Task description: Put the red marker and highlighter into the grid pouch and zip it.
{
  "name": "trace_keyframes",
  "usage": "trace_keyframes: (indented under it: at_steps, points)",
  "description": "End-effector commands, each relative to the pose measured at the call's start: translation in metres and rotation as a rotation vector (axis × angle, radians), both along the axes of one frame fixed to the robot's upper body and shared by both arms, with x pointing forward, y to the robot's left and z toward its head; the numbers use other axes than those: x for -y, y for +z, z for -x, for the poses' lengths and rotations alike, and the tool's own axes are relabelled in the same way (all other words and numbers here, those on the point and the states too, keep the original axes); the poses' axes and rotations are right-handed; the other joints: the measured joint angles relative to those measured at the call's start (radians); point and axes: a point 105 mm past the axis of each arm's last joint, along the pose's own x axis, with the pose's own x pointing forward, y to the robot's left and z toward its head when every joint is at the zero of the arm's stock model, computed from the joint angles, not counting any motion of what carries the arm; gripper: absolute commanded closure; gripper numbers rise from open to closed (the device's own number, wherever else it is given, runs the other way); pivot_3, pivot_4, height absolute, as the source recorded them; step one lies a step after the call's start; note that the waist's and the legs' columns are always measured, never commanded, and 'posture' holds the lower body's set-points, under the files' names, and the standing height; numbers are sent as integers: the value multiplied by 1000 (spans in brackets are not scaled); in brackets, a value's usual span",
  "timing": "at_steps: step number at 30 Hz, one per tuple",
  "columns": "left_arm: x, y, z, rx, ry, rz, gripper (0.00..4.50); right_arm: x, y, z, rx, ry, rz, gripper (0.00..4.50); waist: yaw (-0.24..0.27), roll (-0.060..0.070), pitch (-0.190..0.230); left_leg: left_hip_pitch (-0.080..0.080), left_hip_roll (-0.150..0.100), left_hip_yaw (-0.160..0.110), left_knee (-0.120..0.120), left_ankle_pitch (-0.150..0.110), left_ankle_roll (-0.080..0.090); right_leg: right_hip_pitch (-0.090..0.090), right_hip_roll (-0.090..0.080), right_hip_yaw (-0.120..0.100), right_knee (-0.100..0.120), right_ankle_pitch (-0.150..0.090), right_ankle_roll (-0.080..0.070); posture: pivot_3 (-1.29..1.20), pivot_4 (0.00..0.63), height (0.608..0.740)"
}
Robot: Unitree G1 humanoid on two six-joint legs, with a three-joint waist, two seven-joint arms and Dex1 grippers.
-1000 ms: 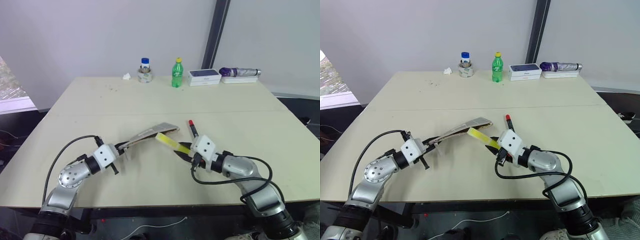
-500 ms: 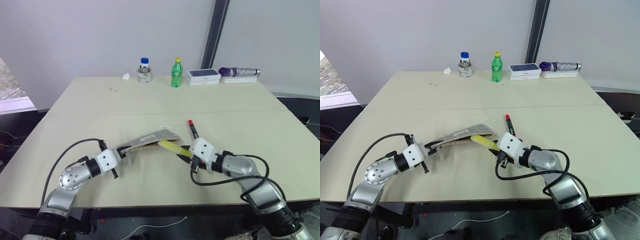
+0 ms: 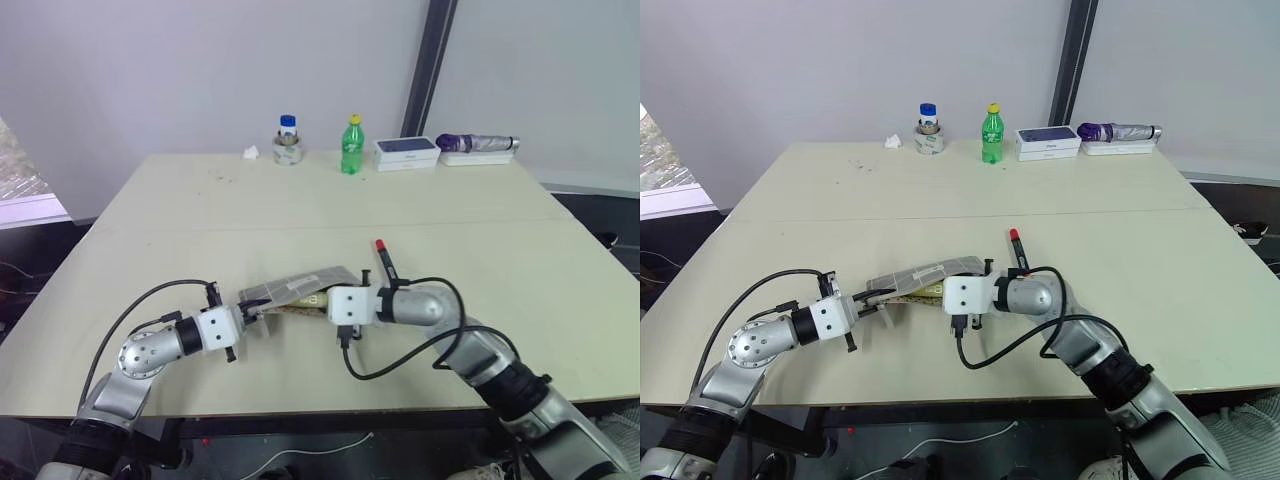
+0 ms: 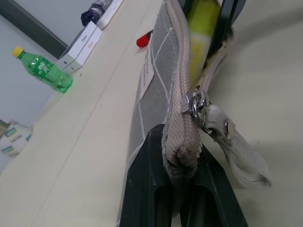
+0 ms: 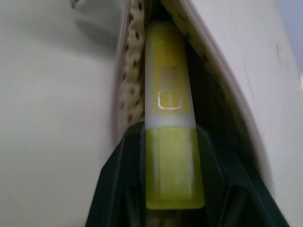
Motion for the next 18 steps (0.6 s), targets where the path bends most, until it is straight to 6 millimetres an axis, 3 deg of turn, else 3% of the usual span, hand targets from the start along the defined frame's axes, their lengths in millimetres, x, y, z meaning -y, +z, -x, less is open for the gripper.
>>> trace_keyframes:
  at_steps: [1, 5, 12, 18]
  points:
    - [2, 17, 5, 43, -36, 45, 4500, -17, 3, 11, 100, 148, 40, 3607, 0, 0, 0, 0, 0, 0, 0, 0, 0, -1, 0, 0, 0, 0, 0, 0, 150, 740]
    - [-2, 21, 3, 33, -17, 79, 4500, -22, 1, 12, 102, 193, 20, 3607, -2, 0, 0, 0, 0, 0, 0, 0, 0, -1, 0, 0, 0, 0, 0, 0, 150, 740]
    - [-7, 21, 2, 22, 9, 98, 4500, -17, 11, 14, 107, 191, -55, 74, -3, 0, 0, 0, 0, 0, 0, 0, 0, 1, 0, 0, 0, 0, 0, 0, 150, 740]
    - [-12, 18, 1, 1, 44, 106, 4500, 19, 26, 30, 10, 125, -154, 23, 3, 0, 0, 0, 0, 0, 1, 0, 0, 2, 0, 0, 0, 0, 0, 0, 150, 740]
